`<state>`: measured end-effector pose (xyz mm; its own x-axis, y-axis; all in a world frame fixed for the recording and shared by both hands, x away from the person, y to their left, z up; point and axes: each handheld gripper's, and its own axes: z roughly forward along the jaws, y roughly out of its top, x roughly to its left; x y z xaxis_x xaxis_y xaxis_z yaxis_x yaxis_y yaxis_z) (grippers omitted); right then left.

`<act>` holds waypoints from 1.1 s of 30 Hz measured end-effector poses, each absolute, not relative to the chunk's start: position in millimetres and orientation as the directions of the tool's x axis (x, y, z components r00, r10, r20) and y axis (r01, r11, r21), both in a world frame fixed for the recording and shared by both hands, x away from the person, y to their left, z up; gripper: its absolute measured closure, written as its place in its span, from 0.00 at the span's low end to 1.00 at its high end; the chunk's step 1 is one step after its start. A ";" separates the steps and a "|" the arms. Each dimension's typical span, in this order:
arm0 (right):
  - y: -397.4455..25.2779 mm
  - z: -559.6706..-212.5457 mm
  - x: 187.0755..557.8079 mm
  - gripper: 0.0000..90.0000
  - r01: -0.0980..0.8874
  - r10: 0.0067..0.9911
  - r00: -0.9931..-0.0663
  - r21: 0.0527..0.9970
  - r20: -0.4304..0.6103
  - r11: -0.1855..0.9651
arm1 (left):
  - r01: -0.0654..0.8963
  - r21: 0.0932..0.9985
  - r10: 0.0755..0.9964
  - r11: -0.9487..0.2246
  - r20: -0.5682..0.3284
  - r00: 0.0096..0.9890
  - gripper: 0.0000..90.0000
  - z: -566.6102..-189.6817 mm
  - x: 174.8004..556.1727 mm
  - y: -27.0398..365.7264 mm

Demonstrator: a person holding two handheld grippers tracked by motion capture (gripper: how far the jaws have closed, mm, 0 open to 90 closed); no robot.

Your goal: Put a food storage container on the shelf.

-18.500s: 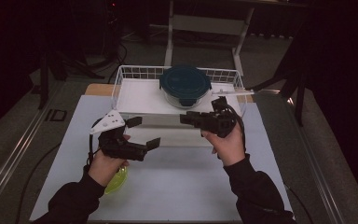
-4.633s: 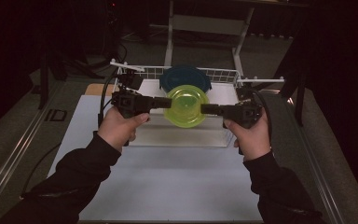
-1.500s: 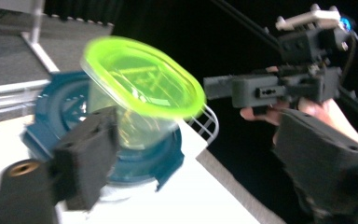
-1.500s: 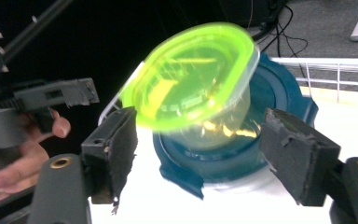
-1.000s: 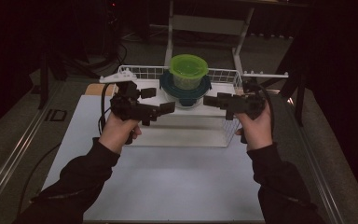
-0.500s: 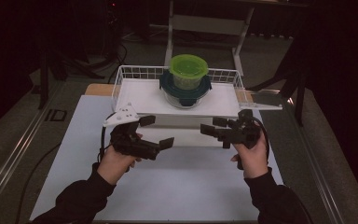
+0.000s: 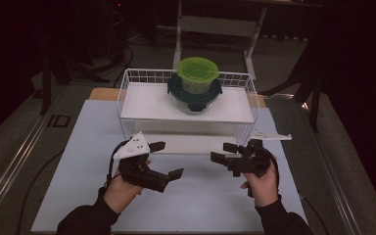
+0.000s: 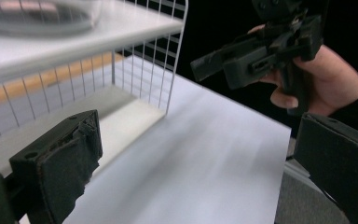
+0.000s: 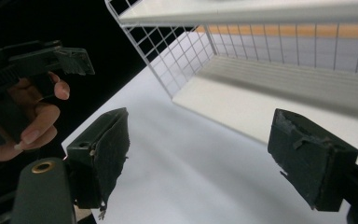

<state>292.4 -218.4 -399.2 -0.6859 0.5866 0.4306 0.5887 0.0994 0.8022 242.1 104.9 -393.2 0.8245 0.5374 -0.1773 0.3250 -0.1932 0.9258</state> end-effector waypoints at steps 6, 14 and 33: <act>-220.0 -419.2 284.7 0.22 0.611 0.589 -0.678 0.783 0.440 0.119 | 0.361 0.912 0.529 -0.197 -0.211 0.822 0.01 -414.3 236.1 104.7; -224.5 -439.9 276.3 0.21 0.622 0.589 -0.674 0.773 0.447 0.125 | 0.356 0.906 0.525 -0.228 -0.193 0.829 0.01 -432.2 227.5 105.1; -243.5 -476.4 260.9 0.19 0.594 0.630 -0.674 0.790 0.386 0.152 | 0.332 0.917 0.527 -0.221 -0.174 0.832 0.01 -469.8 221.0 115.3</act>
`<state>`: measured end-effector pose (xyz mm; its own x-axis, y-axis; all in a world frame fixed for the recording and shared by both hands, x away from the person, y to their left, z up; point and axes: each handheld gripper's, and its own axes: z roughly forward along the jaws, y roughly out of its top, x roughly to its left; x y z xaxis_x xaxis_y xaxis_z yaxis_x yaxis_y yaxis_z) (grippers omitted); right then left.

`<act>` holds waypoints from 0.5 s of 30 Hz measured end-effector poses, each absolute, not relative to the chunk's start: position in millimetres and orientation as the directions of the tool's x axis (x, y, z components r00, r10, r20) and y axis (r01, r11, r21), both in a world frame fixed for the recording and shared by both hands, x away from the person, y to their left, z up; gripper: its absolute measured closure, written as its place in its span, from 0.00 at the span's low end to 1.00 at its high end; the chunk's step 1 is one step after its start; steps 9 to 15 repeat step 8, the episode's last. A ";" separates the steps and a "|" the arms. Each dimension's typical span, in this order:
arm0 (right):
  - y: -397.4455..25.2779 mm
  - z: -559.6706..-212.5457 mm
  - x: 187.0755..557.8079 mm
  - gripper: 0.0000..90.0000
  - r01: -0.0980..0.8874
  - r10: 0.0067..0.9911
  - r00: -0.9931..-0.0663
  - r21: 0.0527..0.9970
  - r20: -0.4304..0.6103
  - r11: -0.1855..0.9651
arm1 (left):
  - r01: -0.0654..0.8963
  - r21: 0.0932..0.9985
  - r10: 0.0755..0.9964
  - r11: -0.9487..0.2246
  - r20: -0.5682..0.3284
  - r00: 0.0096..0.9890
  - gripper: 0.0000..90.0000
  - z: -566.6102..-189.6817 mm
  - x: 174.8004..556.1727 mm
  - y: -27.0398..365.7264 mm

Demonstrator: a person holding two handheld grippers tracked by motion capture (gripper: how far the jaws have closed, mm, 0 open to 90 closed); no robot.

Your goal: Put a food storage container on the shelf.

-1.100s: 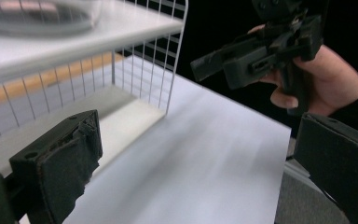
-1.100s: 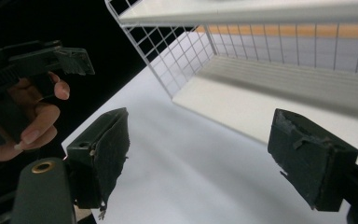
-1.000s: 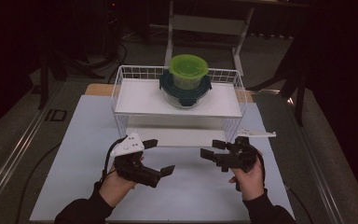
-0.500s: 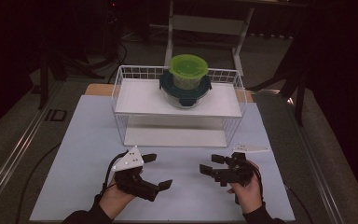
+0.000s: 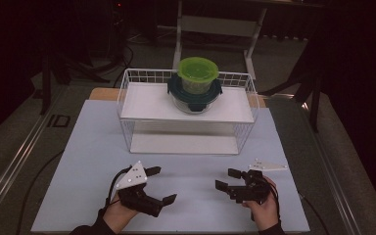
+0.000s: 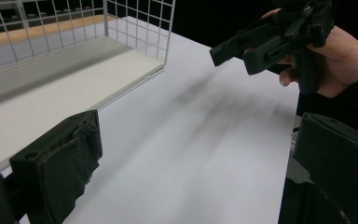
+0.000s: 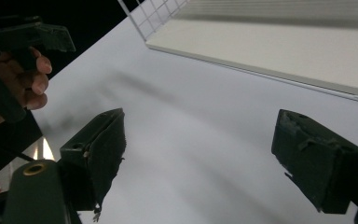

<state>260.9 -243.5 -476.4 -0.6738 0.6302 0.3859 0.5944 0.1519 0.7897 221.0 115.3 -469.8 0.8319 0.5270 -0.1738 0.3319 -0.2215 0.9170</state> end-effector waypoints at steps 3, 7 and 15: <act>-246.6 -478.6 261.4 0.19 0.592 0.643 -0.666 0.793 0.378 0.147 | 0.339 0.917 0.525 -0.210 -0.187 0.830 0.01 -472.4 221.1 115.5; -247.3 -481.7 262.5 0.19 0.599 0.648 -0.659 0.788 0.383 0.144 | 0.342 0.916 0.522 -0.210 -0.191 0.831 0.01 -474.0 220.3 115.1; -247.4 -482.1 262.7 0.19 0.599 0.647 -0.659 0.788 0.384 0.143 | 0.345 0.914 0.522 -0.213 -0.192 0.831 0.01 -474.6 220.3 115.4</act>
